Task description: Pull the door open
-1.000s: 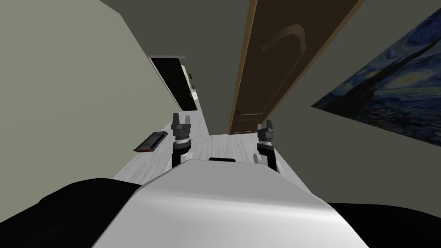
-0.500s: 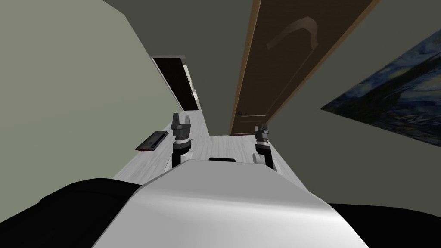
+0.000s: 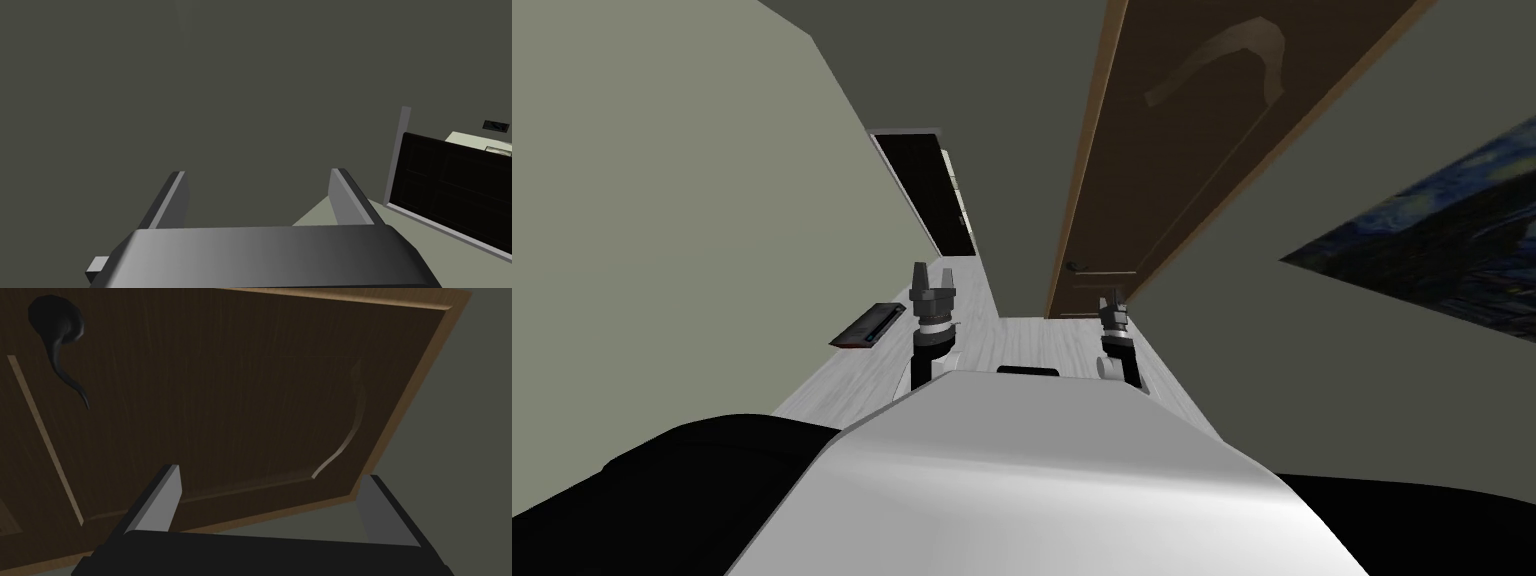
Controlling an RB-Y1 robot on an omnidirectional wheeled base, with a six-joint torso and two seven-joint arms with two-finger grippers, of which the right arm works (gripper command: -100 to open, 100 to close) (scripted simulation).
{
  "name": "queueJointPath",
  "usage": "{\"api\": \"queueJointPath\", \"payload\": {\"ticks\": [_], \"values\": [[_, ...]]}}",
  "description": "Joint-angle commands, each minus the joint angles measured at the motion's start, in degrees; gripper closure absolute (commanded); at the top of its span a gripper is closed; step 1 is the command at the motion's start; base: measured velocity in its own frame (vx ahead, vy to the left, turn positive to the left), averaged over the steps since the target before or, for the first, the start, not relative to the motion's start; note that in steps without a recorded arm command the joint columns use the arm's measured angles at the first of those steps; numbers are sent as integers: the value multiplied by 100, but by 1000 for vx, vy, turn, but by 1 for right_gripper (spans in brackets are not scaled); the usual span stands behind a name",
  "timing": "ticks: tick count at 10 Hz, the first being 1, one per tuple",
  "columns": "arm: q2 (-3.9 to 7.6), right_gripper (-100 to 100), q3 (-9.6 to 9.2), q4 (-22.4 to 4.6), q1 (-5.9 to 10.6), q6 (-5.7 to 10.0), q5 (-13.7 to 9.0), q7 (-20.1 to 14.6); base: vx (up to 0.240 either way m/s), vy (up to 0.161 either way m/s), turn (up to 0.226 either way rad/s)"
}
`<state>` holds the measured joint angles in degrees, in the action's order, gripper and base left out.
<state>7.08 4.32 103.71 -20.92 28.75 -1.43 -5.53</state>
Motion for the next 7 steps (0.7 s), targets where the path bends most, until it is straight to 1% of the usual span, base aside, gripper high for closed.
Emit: {"api": "queueJointPath", "payload": {"ticks": [1,7], "values": [[42,-100,4,-254,83,43,-8,-13,56,-30,38],[253,-100,8,-1359,442,200,-45,-61,89,-50,79]]}}
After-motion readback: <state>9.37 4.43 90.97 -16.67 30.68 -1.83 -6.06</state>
